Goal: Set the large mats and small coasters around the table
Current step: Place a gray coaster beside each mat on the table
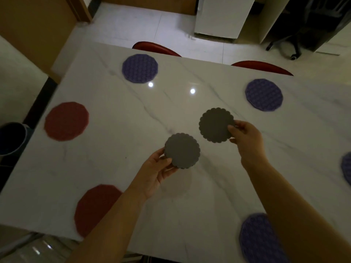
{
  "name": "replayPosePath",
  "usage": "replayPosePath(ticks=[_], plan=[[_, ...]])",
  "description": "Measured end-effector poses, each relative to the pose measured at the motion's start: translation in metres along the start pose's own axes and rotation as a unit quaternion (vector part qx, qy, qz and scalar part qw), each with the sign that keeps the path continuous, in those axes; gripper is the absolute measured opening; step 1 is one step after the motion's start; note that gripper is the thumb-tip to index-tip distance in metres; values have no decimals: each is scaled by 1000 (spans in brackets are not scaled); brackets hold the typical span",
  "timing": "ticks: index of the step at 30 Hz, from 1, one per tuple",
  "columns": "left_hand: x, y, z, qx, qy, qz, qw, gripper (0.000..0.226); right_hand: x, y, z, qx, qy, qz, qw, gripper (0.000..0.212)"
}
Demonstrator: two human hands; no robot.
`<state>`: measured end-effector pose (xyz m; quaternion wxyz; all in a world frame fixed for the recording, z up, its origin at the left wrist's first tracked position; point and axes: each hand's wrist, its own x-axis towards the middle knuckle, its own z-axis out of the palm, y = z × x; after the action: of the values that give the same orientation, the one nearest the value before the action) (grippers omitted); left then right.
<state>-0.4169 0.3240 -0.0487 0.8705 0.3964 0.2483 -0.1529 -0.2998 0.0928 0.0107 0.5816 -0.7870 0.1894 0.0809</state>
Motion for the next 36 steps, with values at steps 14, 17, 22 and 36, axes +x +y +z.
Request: replayPosePath(ticks=[14, 17, 22, 36], plan=[[-7, -10, 20, 27, -15, -6, 999, 40, -59, 35, 24, 4, -82, 36, 996, 11], [-10, -13, 22, 36, -19, -17, 999, 41, -63, 41, 22, -12, -84, 22, 996, 15], [-15, -17, 23, 46, -21, -24, 998, 45, -72, 48, 19, -40, -81, 0, 996, 22], [-55, -21, 13, 57, -7, 2, 998, 36, -106, 47, 18, -40, -86, -32, 995, 21]])
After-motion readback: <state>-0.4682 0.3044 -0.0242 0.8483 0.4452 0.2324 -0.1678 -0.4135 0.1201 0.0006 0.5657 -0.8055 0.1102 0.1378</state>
